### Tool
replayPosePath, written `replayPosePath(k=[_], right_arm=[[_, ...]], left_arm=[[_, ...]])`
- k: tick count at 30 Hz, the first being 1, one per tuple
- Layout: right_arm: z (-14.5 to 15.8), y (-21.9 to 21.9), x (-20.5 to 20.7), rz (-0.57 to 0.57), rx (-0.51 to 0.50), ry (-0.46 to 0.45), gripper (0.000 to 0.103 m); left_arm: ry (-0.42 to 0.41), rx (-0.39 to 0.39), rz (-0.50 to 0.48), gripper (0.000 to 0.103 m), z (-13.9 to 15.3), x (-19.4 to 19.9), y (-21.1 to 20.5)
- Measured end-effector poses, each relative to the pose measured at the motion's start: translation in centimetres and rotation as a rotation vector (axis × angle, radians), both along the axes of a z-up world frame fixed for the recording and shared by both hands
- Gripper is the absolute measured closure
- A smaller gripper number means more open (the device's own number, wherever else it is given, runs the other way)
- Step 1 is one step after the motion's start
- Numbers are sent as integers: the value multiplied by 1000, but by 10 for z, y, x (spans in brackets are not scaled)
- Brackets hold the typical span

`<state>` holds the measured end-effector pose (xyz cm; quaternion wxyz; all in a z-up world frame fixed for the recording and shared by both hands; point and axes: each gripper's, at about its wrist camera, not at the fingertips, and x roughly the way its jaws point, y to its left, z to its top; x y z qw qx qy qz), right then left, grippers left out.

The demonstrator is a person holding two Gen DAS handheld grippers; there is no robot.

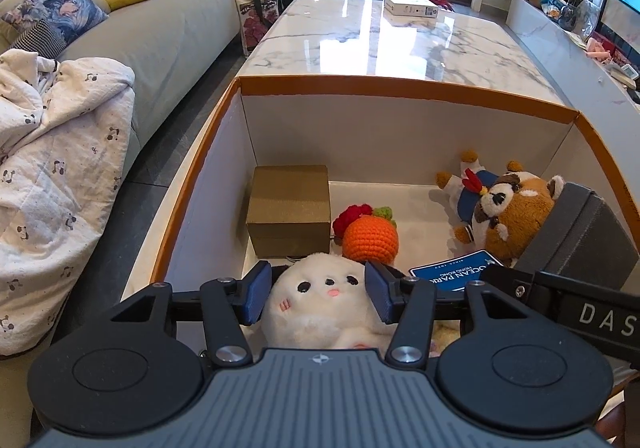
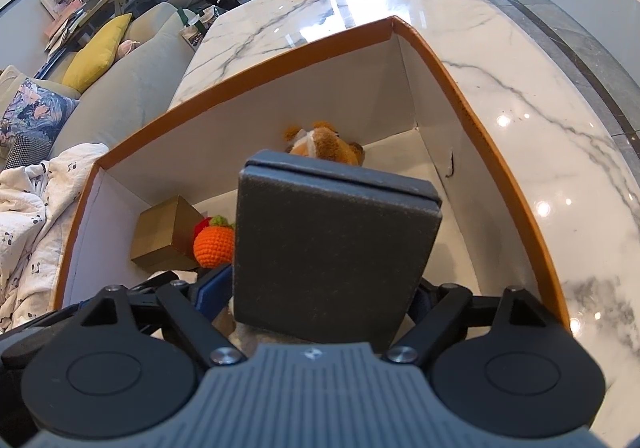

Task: Organize objects
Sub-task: 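Lower both boxes into the orange box and open both tools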

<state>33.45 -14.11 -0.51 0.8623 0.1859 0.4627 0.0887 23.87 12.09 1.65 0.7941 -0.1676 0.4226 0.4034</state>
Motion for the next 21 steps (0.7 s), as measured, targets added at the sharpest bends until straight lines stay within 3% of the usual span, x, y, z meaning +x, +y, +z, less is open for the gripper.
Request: replayPosePath(k=[8, 9, 13, 16, 21], right_arm=[[8, -1, -5, -11, 24, -28, 14], [9, -1, -6, -12, 22, -34, 14], [20, -3, -10, -26, 64, -108, 9], [28, -1, -12, -36, 77, -150, 5], [33, 4, -12, -36, 104, -182, 5]], left_arm=[[-49, -19, 10, 42, 10, -5, -1], [-43, -1, 79, 42, 10, -7, -1], [-49, -9, 65, 41, 13, -8, -3], [-27, 38, 49, 26, 15, -7, -9], [-26, 78, 46, 24, 20, -8, -12]])
